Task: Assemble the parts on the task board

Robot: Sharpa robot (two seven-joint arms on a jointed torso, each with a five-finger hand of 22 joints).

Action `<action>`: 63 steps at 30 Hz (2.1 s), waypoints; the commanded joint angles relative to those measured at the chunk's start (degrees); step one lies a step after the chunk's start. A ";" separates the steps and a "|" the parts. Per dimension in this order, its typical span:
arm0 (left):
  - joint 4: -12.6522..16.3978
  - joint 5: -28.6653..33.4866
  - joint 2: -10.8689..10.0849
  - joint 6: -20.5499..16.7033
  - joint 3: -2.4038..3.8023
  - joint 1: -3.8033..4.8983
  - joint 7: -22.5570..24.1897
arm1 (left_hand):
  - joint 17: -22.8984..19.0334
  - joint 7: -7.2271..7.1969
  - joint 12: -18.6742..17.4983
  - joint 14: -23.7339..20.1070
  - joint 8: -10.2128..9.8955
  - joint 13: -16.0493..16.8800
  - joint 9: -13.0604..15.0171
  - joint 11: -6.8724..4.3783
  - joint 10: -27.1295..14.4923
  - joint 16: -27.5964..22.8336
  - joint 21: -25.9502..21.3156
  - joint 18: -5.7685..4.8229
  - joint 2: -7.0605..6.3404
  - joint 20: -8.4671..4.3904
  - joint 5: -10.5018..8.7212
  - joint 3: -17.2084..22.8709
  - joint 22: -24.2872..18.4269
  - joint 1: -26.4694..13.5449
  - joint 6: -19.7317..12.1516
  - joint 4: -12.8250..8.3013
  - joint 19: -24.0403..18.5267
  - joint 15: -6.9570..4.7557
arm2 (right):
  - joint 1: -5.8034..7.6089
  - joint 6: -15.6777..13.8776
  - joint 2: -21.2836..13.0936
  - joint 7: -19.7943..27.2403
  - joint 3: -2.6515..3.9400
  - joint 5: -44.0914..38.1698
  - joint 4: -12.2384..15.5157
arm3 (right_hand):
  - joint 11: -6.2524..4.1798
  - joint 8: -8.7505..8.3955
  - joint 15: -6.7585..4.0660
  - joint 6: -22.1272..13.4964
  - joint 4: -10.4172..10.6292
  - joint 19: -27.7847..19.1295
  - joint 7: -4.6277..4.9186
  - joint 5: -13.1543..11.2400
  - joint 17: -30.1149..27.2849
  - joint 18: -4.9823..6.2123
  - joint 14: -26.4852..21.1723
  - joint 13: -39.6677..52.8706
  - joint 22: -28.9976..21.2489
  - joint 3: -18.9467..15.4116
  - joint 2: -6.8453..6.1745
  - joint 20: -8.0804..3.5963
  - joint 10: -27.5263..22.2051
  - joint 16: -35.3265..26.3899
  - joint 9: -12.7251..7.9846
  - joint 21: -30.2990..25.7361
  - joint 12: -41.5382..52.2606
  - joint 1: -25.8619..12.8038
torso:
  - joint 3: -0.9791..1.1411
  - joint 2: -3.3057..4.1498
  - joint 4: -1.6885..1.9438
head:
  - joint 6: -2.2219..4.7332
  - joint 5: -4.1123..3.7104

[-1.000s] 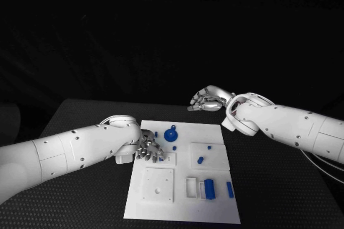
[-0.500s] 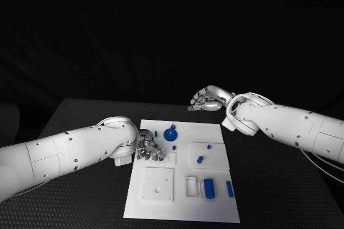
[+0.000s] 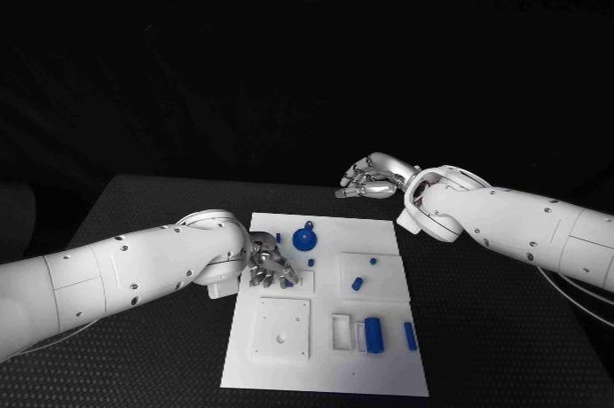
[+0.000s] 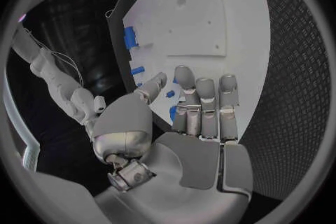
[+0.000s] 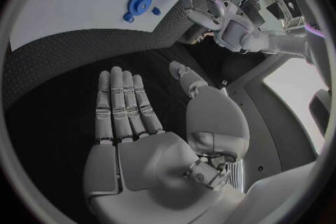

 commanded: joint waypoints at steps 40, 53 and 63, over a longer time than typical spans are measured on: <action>-1.22 -2.70 1.74 1.35 -0.03 -0.50 -1.66 | 0.02 -0.32 1.13 0.63 0.42 0.12 -2.09 -0.08 0.70 0.59 -0.18 0.51 -0.44 -7.93 -0.29 -1.25 0.94 -0.32 1.73 4.00 0.61 -0.03 | -0.07 0.78 -0.03 0.20 0.01 -0.11 0.17 | 0.20 0.43 0.26 -0.28 0.24 0.05 0.04 0.25 -0.11 1.17 -0.25 -0.26 0.15 -0.09 -0.01 0.55 0.18 0.25 -0.14 -0.41 0.33 -0.02 | 0.01 0.02 -0.02 | 0.06 -0.04; -2.26 -3.24 2.38 1.60 -0.07 -0.76 -1.73 | 0.09 -0.45 1.47 0.83 0.99 0.23 -2.40 -0.20 0.91 0.88 0.13 0.45 1.95 -7.91 -0.29 -1.95 1.00 1.70 2.24 2.04 0.73 -0.13 | -0.09 0.93 0.03 0.16 0.00 -0.11 0.10 | 0.19 0.45 0.26 -0.27 0.26 0.06 0.04 0.24 -0.13 1.19 -0.25 -0.30 0.18 -0.11 0.02 0.56 0.19 0.27 -0.16 -0.43 0.36 -0.03 | 0.01 0.01 0.01 | -0.15 -0.21; -2.90 -3.61 2.77 1.77 -0.09 -0.90 -1.78 | 0.14 -0.60 1.69 1.02 1.34 0.28 -2.58 -0.35 1.10 1.05 0.28 0.48 3.16 -7.99 -0.25 -2.16 0.98 2.85 2.53 0.63 0.92 -0.29 | -0.10 0.94 0.04 0.17 0.00 -0.11 0.13 | 0.19 0.46 0.26 -0.26 0.27 0.07 0.03 0.23 -0.14 1.20 -0.25 -0.34 0.20 -0.12 0.04 0.57 0.20 0.28 -0.17 -0.44 0.38 -0.02 | 0.01 0.03 -0.03 | -0.14 -0.25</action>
